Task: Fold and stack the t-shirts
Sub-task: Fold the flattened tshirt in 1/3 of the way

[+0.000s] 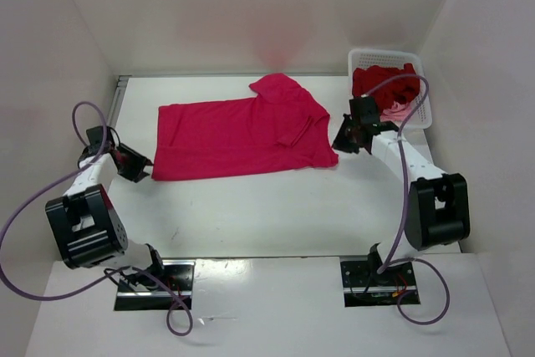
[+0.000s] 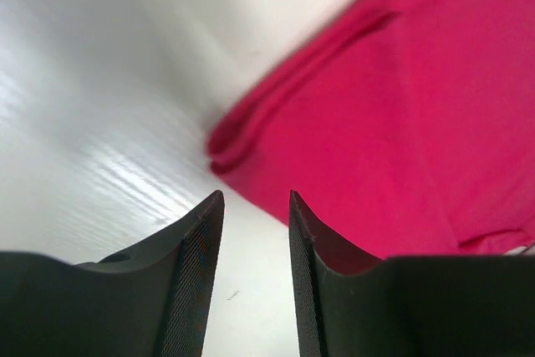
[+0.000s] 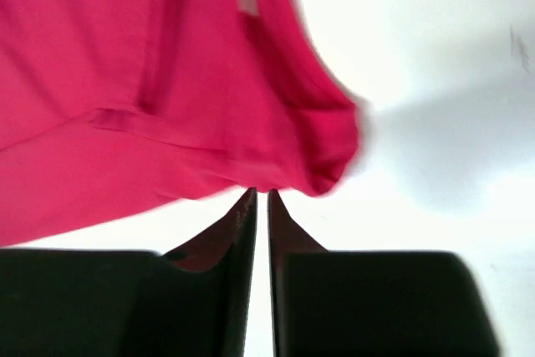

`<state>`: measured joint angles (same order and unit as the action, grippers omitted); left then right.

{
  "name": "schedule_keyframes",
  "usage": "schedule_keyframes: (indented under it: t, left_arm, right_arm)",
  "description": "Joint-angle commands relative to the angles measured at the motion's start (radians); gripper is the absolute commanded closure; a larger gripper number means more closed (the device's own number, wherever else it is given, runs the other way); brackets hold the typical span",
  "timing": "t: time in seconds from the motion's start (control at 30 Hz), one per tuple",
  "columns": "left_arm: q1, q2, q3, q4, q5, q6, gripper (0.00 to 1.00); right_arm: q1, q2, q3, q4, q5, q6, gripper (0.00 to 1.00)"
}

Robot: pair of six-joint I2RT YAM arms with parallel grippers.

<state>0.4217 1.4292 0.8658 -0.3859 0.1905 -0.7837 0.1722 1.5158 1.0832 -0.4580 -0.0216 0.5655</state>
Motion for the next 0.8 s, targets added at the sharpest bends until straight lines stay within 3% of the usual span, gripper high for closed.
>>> schedule_keyframes:
  t: [0.0, 0.1, 0.47, 0.67, 0.7, 0.77]
  left_arm:
    - [0.026, 0.046, -0.017, 0.007, 0.047, 0.02, 0.56]
    - [0.026, 0.094, -0.027, 0.036, 0.056, 0.02, 0.56]
    - [0.026, 0.181, -0.045, 0.091, 0.056, 0.009, 0.7]
    - [0.026, 0.211, -0.045, 0.114, 0.056, 0.009, 0.89]
    - [0.026, 0.22, -0.034, 0.114, 0.056, 0.0, 0.92]
    - [0.026, 0.22, -0.022, 0.114, 0.056, 0.0, 0.99]
  right_arm:
    - [-0.054, -0.011, -0.1, 0.071, -0.021, 0.04, 0.79]
    - [-0.068, 0.009, -0.112, 0.103, -0.054, 0.06, 0.68]
    - [-0.068, 0.129, -0.131, 0.171, -0.092, 0.111, 0.62]
    - [-0.059, 0.129, -0.16, 0.194, -0.101, 0.122, 0.59]
    - [-0.059, 0.142, -0.16, 0.194, -0.101, 0.122, 0.65]
    - [-0.04, 0.152, -0.14, 0.194, -0.118, 0.131, 0.68]
